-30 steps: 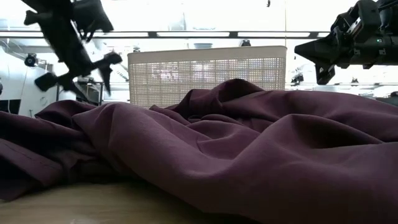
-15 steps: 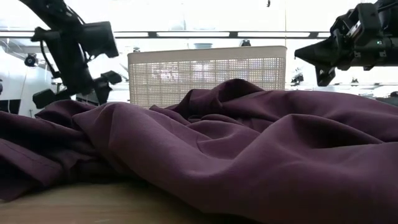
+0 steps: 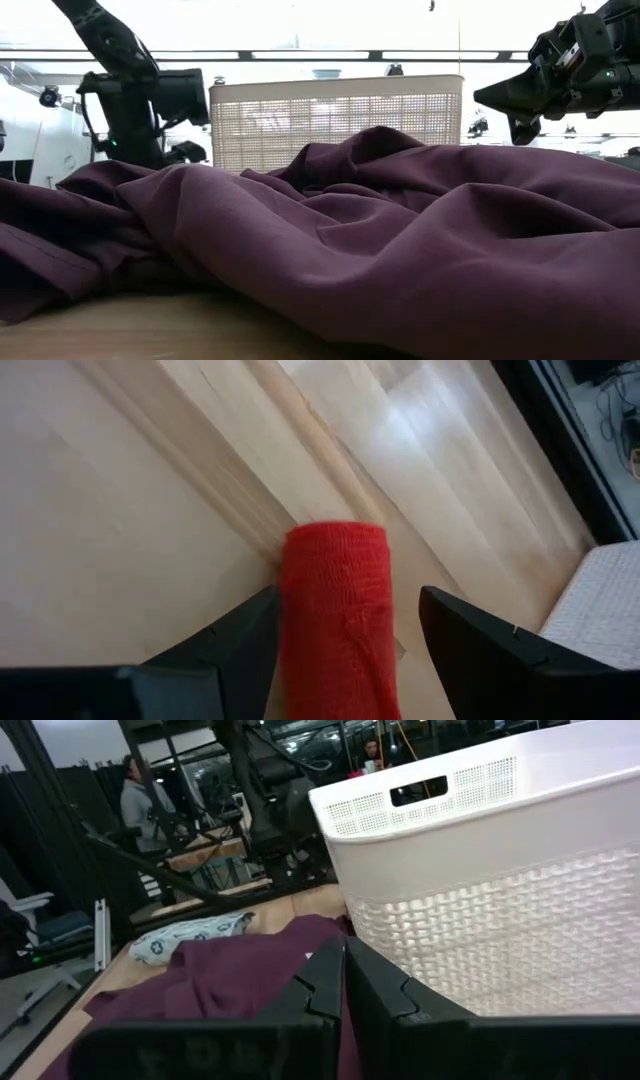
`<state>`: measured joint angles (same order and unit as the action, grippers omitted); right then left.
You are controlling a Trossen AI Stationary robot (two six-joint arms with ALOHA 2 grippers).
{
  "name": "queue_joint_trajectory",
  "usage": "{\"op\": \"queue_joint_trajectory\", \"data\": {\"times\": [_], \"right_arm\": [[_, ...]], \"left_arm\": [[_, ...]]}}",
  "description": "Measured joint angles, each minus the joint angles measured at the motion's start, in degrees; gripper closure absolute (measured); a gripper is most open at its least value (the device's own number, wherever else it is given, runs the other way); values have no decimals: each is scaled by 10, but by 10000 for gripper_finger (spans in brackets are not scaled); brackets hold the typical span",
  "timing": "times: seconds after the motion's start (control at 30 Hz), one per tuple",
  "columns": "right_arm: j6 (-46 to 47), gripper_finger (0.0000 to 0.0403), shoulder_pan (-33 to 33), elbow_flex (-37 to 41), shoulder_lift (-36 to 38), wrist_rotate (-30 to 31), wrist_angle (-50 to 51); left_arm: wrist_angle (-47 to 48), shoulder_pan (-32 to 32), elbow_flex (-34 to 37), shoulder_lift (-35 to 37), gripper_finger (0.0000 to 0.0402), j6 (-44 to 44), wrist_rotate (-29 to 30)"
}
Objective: Pick & place medical supplies in basket/bin
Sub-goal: Put the red bandage into the white basket
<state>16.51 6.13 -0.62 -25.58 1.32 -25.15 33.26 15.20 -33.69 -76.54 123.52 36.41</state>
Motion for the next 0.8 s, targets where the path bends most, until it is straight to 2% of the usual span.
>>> {"op": "queue_joint_trajectory", "data": {"times": [0.3, 0.43, 0.63, 0.8], "right_arm": [[-2, 394, 0, 0, 0, 1, 0], [-2, 394, 0, 0, 0, 1, 0], [-1, 394, 0, 0, 0, 1, 0], [0, 394, 0, 0, 0, 1, 0]], "left_arm": [[-33, 0, -1, -80, 185, -3, -3], [-33, 0, -2, -92, 213, -2, -8], [-18, 0, 0, -62, 282, 0, -19], [8, 0, 2, -6, 293, -26, -27]]}}
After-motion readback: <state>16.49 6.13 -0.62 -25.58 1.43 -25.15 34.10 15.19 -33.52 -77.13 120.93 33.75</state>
